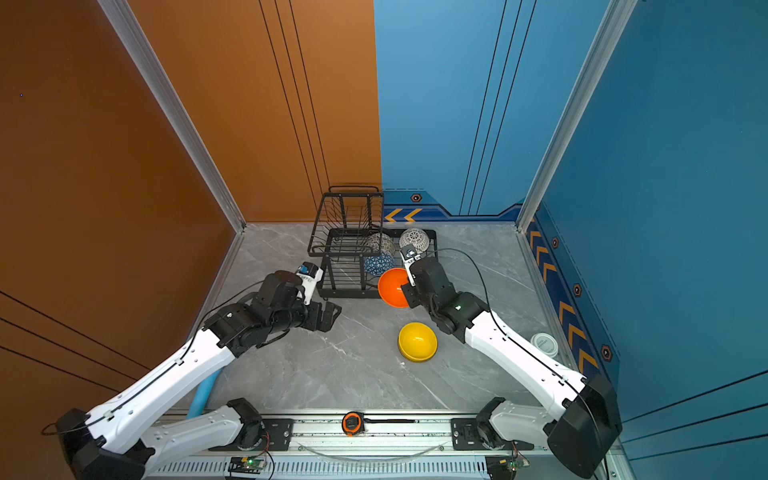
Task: Load bowls into a dish rack
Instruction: Place the bowl in the dish rack.
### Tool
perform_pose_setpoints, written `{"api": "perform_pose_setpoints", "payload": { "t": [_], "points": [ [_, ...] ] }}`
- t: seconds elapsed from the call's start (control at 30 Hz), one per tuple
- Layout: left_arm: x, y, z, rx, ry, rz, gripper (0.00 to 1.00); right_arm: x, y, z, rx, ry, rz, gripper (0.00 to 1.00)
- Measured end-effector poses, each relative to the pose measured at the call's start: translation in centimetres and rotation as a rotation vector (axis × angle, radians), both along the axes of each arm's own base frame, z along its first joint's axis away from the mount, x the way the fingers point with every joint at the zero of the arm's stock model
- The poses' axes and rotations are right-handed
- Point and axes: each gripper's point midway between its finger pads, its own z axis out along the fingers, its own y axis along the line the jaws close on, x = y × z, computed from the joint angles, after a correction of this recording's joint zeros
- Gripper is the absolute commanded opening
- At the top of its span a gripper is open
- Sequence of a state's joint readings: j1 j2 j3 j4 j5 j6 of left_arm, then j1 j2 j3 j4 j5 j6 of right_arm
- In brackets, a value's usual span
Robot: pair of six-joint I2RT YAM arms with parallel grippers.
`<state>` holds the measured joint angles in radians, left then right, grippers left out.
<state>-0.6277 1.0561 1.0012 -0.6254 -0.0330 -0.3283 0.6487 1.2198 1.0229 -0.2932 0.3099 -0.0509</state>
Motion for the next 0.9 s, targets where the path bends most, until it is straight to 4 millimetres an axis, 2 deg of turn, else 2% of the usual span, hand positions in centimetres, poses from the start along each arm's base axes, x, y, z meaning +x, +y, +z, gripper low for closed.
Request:
{"api": "perform_pose_setpoints", "payload": {
  "t": [0.17,0.33,0.57,0.7,0.9],
  "points": [
    [0.1,0.1,0.0,-0.007,0.005,-0.001,0.98,2.5,-3.0,0.3,-0.106,-0.142,-0.079,0.0],
    [0.1,0.2,0.0,-0.012,0.009,-0.006,0.98,5.5,-4.5,1.0,-0.19,-0.255,-0.129,0.0],
    [0.2,0.3,0.0,-0.015,0.012,-0.007,0.98,9.2,-4.8,0.8,-0.303,-0.357,-0.139,0.0],
    [0.3,0.5,-0.2,-0.011,0.017,-0.003,0.98,11.0,-4.6,0.0,-0.37,-0.403,-0.125,0.0],
    [0.3,0.8,-0.8,0.012,0.035,-0.004,0.98,13.4,-4.2,-2.8,-0.466,-0.421,-0.078,0.0]
  ]
}}
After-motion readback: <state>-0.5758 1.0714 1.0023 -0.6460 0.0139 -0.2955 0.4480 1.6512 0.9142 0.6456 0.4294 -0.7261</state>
